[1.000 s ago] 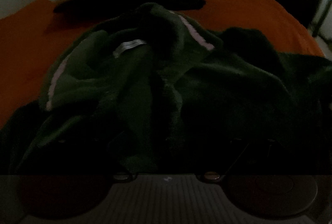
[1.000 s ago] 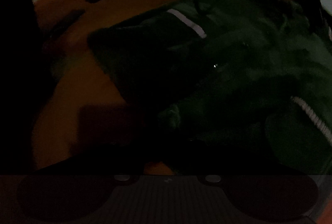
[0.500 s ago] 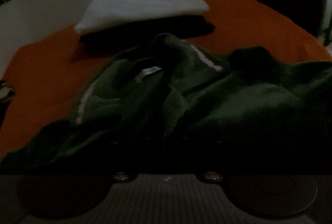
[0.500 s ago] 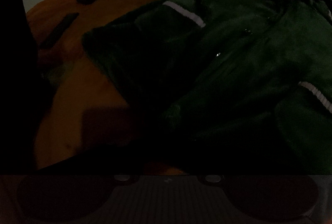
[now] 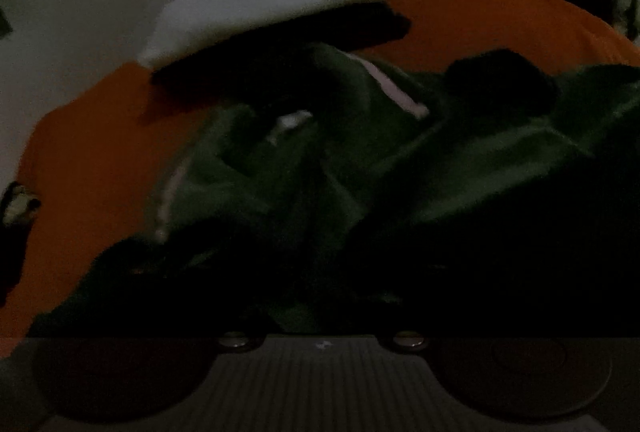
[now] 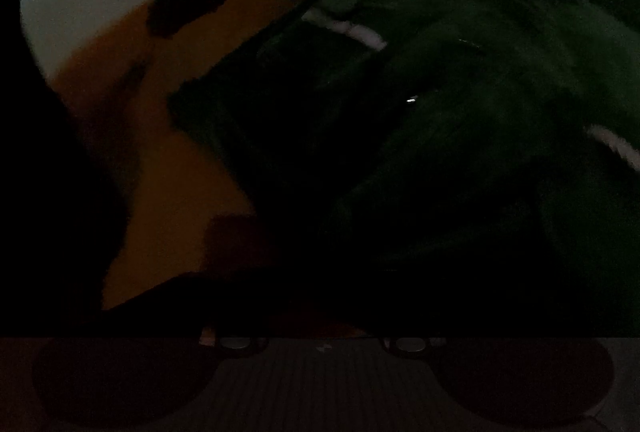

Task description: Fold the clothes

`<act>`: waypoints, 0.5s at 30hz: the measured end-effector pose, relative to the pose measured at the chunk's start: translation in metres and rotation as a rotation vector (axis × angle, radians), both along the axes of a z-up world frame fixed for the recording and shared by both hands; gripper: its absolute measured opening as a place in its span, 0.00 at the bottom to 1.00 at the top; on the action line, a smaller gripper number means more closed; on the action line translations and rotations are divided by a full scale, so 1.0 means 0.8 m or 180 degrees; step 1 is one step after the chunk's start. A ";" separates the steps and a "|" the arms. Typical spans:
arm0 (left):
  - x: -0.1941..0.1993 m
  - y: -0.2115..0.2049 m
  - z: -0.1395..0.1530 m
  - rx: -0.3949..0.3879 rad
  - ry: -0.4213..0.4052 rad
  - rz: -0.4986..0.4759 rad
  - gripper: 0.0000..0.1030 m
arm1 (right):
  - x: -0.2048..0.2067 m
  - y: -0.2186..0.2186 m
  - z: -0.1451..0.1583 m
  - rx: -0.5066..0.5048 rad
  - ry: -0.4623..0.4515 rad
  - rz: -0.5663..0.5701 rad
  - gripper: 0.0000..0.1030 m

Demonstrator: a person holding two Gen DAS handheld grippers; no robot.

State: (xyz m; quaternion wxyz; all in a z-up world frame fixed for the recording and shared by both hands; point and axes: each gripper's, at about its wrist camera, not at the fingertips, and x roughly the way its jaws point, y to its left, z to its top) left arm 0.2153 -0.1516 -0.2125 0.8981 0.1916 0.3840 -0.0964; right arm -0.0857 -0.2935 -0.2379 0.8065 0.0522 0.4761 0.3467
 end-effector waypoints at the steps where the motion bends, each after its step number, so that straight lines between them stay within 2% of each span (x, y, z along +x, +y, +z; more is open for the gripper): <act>1: -0.007 0.000 0.008 -0.0018 -0.0067 -0.0050 0.86 | 0.005 -0.009 0.003 0.0063 0.0033 -0.0082 0.44; 3: -0.022 -0.005 0.024 -0.0026 -0.0205 -0.0216 0.89 | 0.015 -0.026 0.010 0.0190 0.0100 -0.0247 0.49; 6: -0.048 -0.022 0.033 0.0015 -0.0286 -0.0554 0.91 | 0.035 -0.064 0.023 0.0299 0.0120 -0.0577 0.51; 9: -0.066 -0.038 0.017 0.0078 -0.0165 -0.0798 0.91 | 0.073 -0.146 0.039 0.0125 -0.0136 -0.1282 0.51; 11: -0.081 -0.050 -0.002 0.0308 -0.0163 -0.0971 0.91 | 0.094 -0.206 0.047 0.0065 -0.0242 -0.1916 0.57; 13: -0.092 -0.056 -0.022 0.0476 -0.0081 -0.1171 0.91 | 0.110 -0.264 0.039 0.0200 -0.0171 -0.2514 0.67; 15: -0.099 -0.053 -0.038 0.0529 0.0033 -0.1219 0.91 | 0.127 -0.323 0.028 0.0377 -0.0061 -0.3095 0.68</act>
